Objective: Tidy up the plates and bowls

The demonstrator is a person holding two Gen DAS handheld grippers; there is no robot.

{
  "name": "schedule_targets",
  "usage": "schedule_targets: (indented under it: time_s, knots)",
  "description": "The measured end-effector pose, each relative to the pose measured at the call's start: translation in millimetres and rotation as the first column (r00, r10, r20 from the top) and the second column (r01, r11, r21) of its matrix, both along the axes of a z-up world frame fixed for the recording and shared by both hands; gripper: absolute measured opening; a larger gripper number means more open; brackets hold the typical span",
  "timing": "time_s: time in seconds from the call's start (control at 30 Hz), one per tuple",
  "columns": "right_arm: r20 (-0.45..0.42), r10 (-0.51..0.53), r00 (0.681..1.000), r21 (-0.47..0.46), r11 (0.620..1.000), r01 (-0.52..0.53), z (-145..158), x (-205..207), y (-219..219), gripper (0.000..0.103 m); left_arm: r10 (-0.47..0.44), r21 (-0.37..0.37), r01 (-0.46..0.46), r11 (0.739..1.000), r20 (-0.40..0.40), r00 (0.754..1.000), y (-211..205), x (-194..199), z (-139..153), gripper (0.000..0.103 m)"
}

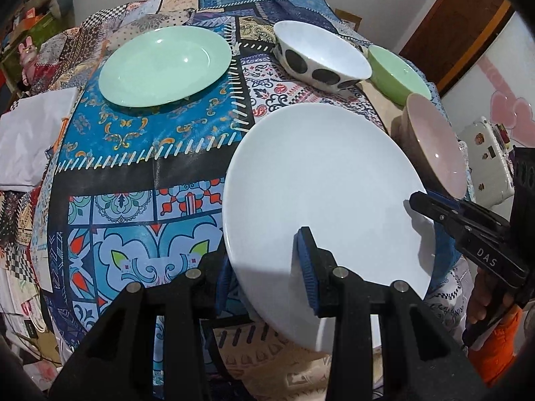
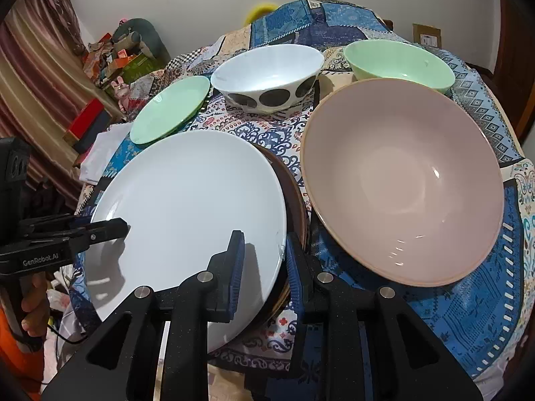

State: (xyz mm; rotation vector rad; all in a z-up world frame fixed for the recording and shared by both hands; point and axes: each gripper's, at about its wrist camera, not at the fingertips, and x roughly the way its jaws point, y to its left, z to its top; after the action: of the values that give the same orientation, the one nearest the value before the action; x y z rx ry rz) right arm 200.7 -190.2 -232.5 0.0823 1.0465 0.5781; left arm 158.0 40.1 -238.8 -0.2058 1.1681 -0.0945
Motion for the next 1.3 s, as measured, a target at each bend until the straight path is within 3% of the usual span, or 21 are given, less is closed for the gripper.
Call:
schedule_targets:
  time_s: [0.5, 0.8, 1.07, 1.23, 1.3]
  knots:
    - [0.021, -0.032, 0.999, 0.000, 0.999, 0.032, 0.4, 2.5, -7.4, 0.023, -0.024, 0.055, 0.025, 0.998, -0.027, 0.999, -8.5, 10.5, -16.4, 0.038]
    - [0.054, -0.024, 0.998, -0.046, 0.999, 0.027, 1.2, 2.4, -4.1, 0.025, -0.018, 0.044, 0.019, 0.999, -0.023, 1.000, -6.1, 10.5, -15.5, 0.037]
    - [0.120, -0.011, 0.993, -0.057, 0.998, 0.018, 25.2, -5.1, 0.3, 0.029, 0.002, 0.077, -0.007, 0.997, 0.067, 0.998, 0.0, -1.3, 9.7, 0.037]
    - [0.173, 0.013, 0.985, -0.046, 0.999, -0.005, 44.8, -8.0, 12.0, 0.044, 0.026, 0.084, -0.038, 0.996, 0.133, 0.991, 12.6, -11.4, 34.1, 0.045]
    - [0.184, 0.021, 0.983, -0.042, 0.999, -0.013, 49.1, -7.1, 17.3, 0.044, 0.025, 0.089, -0.040, 0.995, 0.157, 0.987, 16.3, -14.2, 42.7, 0.046]
